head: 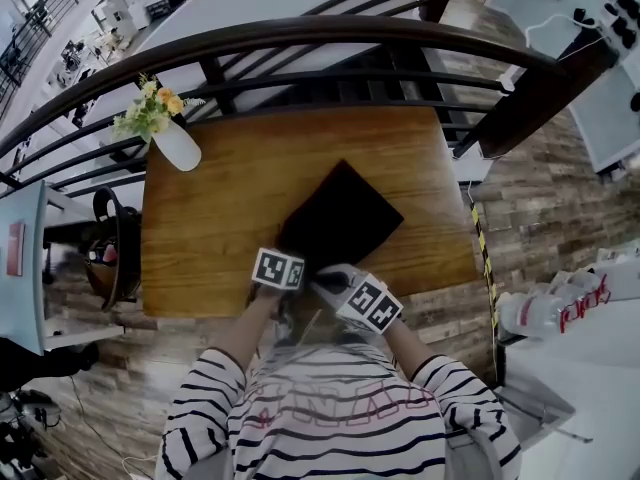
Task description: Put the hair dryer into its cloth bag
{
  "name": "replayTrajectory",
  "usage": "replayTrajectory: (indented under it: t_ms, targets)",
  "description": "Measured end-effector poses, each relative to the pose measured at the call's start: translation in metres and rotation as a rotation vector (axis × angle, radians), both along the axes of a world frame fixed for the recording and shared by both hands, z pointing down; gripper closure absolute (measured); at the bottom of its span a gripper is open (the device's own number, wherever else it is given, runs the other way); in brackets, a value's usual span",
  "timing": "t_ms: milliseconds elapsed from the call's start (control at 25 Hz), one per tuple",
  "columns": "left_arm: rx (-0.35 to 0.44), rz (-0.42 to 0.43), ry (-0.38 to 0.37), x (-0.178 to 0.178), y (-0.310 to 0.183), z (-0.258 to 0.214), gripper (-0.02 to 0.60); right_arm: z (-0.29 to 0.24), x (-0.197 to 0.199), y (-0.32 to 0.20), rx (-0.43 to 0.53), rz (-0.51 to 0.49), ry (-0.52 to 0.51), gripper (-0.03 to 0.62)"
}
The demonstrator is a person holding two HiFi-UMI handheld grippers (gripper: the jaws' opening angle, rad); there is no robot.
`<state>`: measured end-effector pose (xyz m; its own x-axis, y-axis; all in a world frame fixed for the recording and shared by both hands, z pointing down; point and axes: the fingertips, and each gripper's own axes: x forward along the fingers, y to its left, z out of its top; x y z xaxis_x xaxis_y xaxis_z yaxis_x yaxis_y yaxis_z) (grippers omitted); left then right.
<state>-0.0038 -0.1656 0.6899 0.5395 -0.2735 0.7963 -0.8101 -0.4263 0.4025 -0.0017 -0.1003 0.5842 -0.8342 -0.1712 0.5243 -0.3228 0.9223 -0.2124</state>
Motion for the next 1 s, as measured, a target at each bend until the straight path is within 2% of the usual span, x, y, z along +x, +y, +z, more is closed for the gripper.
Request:
replayTrajectory:
  t_ms: [240,400,520,720,1000]
  targets:
    - [-0.024,0.018,-0.007,0.005,0.001,0.008,0.391,0.011,0.001,0.004,-0.023,0.01,-0.011,0.583]
    - [-0.021,0.011,0.022,0.005,-0.002,0.007,0.385,0.011,0.003,0.001,-0.019,0.028,-0.02,0.583]
    - [0.004,0.007,0.039,0.007,0.0,0.006,0.374,0.012,0.005,0.001,-0.015,0.032,-0.016,0.583]
    - [0.087,0.036,0.018,0.002,0.005,-0.001,0.342,0.007,0.004,0.003,-0.017,0.052,-0.015,0.583]
    - [0.118,-0.022,0.062,-0.014,0.015,-0.012,0.325,0.015,0.001,0.012,-0.026,0.042,-0.012,0.583]
